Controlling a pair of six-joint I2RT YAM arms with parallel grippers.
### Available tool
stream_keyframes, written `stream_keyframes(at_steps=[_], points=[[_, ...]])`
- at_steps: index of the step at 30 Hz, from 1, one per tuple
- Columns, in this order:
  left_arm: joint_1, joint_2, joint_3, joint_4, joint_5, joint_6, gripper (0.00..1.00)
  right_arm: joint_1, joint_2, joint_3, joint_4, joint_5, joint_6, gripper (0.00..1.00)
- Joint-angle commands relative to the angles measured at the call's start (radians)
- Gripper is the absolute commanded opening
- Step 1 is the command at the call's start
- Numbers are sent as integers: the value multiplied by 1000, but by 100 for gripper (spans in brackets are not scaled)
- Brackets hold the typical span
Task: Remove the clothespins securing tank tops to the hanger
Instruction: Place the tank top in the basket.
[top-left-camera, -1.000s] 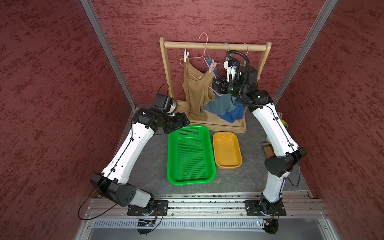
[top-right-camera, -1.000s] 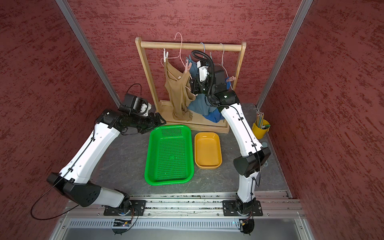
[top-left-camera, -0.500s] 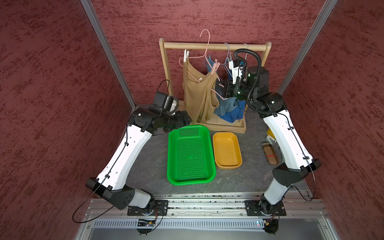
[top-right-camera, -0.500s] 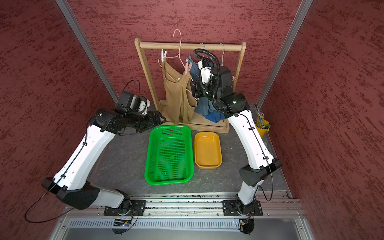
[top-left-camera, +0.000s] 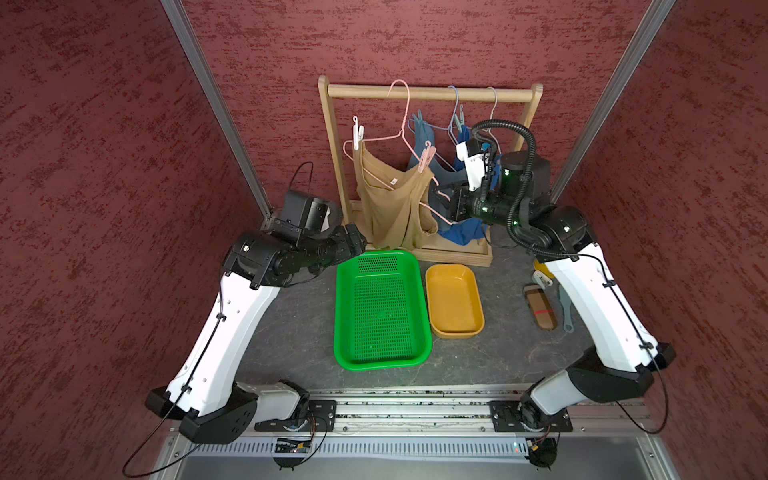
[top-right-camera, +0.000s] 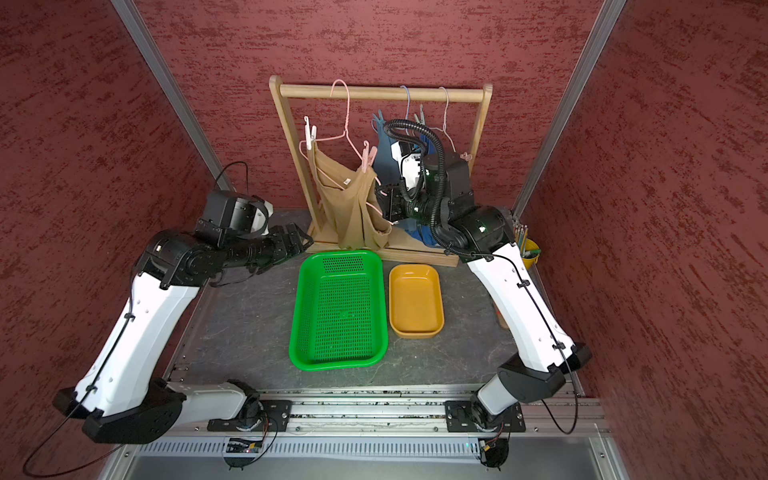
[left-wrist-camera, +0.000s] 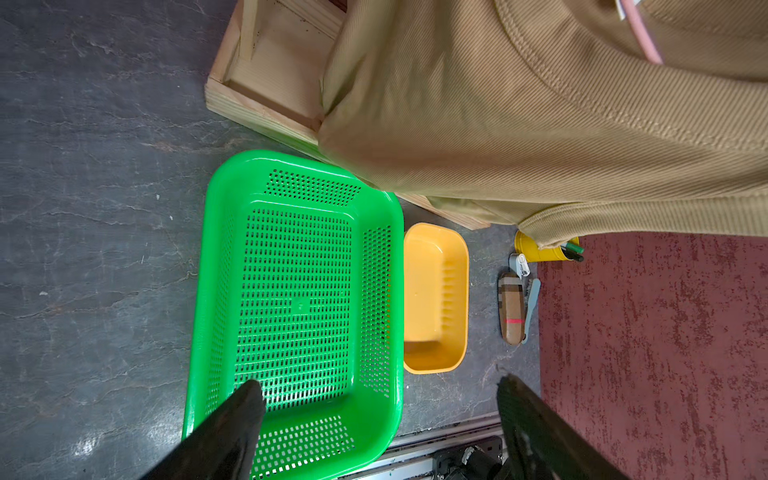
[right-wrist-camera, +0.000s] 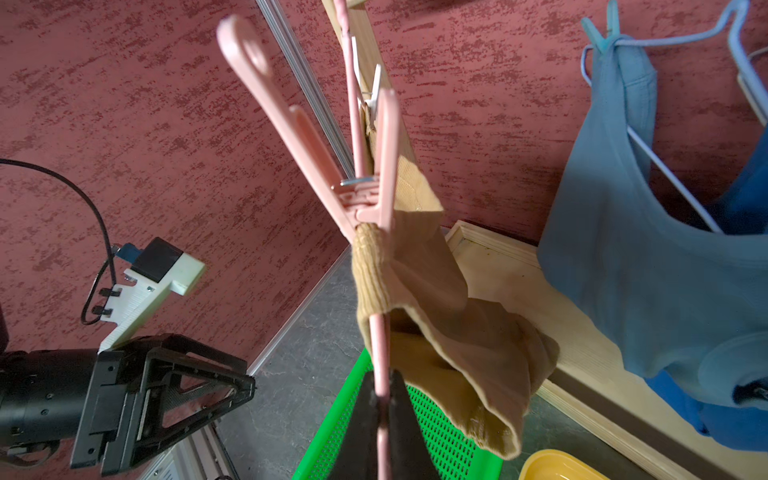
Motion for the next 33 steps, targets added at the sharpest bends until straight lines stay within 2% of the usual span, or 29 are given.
stream_keyframes(at_steps=[1, 10, 18, 26, 29, 33], points=[[-2, -28, -3, 24, -36, -22, 90, 13, -27, 116, -6, -5, 19, 0], [-34, -114, 6, 117, -114, -6, 88, 53, -22, 254, -48, -97, 80, 0], [-40, -155, 23, 114, -166, 25, 87, 194, -50, 273, 6, -30, 110, 0], [-42, -168, 23, 108, -169, 16, 87, 219, -89, 282, 9, 19, 140, 0], [-45, -178, 1, 119, -166, 8, 87, 220, -140, 172, -17, 46, 137, 0], [-58, -189, -37, 141, -163, -12, 87, 221, -277, -186, 83, 120, 153, 0]])
